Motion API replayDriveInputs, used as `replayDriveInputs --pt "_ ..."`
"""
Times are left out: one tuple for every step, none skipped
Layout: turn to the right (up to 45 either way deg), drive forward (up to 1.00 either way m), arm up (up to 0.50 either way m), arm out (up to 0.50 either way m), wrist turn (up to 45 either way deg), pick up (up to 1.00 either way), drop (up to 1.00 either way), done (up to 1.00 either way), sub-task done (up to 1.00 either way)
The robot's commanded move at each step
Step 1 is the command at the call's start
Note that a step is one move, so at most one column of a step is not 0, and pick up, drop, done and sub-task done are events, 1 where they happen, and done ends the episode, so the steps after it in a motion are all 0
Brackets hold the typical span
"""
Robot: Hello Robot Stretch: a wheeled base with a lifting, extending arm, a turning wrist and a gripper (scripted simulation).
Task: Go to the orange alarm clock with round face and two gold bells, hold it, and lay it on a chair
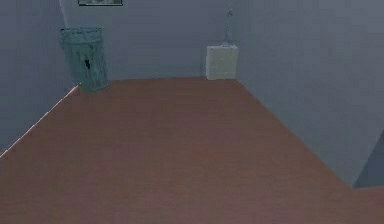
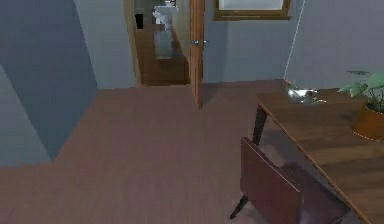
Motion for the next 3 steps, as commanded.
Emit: replayDriveInputs --pt "0.0 0.1 0.0 0.0 0.0 0.0 0.0 0.0 0.0" --pt "-45.0 0.0 0.0 0.0 0.0 0.0 0.0 0.0 0.0" --pt "-42.0 0.0 0.0 0.0 0.0 0.0 0.0 0.0 0.0"
